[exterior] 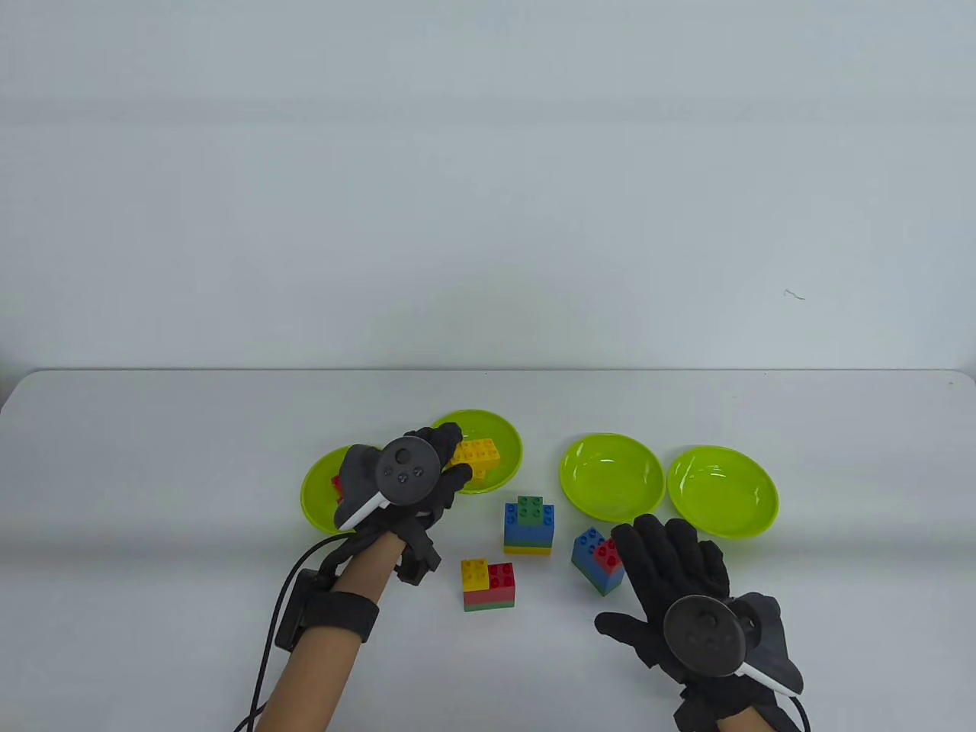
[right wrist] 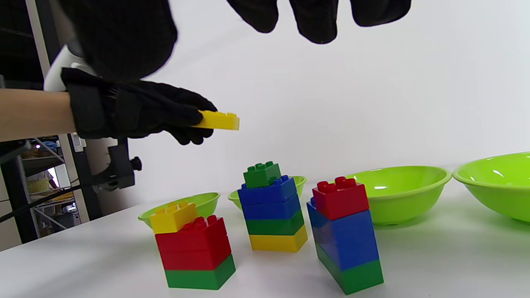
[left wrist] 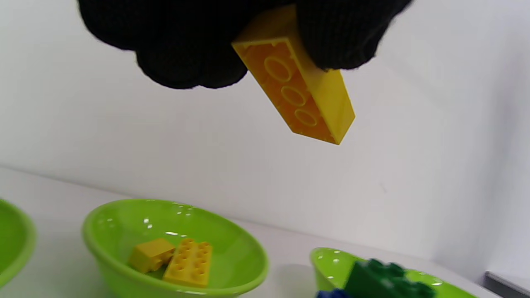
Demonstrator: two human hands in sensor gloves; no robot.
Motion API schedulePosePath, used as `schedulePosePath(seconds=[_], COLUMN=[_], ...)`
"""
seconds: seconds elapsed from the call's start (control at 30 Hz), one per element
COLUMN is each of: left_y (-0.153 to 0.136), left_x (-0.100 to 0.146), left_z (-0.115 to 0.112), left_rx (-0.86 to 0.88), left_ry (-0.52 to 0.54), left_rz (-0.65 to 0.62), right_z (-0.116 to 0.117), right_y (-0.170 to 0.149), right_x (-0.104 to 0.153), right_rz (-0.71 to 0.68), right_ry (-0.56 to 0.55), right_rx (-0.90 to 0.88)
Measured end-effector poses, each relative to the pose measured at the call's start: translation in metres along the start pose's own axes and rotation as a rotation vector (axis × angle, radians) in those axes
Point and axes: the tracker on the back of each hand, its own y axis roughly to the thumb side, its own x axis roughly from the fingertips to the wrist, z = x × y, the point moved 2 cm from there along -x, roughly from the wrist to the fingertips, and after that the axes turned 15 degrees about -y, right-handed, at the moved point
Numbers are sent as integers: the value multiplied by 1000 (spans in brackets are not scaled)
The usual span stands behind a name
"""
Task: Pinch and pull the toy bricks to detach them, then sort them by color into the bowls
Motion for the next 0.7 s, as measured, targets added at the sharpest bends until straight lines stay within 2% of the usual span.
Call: schedulePosePath(seconds=[0.13,0.33,0.53,0.63,0.7], left_y=[-18,-31,-38,-35,-27], left_x=[-21,-41,-49,-45,-37], left_z=[-20,-45,-56,-55,-47], left_rx=[-68,-261,-152,-121,-102], left_ry=[-65,-157,-154,-153,-141], left_rz=[126,221,254,230,173], right_z=[-3,-4,-2,-3,-3], right_y=[-4,-5,-5,-5,-6], right_x=[0,0,-1,-1,-1], right_rz=[10,21,26,27,28], right_ry=[-21,-18,-8,-11,-12], right_rx=[-8,-25,-20,-16,-18])
